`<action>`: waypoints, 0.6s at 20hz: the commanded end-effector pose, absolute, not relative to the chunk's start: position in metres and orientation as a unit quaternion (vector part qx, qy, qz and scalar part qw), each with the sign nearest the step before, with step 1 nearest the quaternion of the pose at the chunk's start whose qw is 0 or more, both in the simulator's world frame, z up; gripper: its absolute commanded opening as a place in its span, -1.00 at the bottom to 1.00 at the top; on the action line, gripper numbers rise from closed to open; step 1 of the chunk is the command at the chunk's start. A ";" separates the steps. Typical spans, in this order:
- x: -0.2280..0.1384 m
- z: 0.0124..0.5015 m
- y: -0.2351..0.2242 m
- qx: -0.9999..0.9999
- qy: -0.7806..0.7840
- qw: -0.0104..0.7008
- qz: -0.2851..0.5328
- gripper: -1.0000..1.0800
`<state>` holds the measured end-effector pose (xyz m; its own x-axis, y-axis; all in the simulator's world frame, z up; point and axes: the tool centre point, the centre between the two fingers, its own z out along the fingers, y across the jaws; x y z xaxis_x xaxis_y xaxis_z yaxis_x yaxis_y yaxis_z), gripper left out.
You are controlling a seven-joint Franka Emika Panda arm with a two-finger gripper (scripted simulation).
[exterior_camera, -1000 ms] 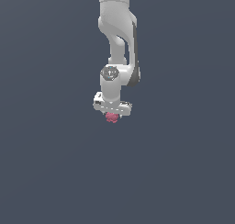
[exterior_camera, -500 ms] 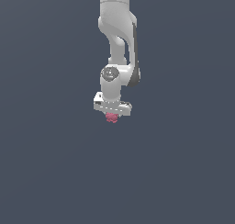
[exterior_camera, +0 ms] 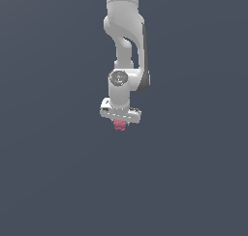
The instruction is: Pick up the object and move it to a goal position.
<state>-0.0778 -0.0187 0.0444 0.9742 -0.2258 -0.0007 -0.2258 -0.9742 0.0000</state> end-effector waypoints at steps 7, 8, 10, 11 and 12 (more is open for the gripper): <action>-0.043 0.060 0.019 -0.994 0.113 0.000 0.000 -1.00; -0.038 0.063 0.025 -0.994 0.113 0.000 0.000 -1.00; -0.026 0.068 0.037 -0.994 0.113 0.000 0.000 -1.00; -0.020 0.071 0.044 -0.994 0.113 0.000 0.000 -1.00; -0.014 0.074 0.050 -0.994 0.113 0.000 0.000 -1.00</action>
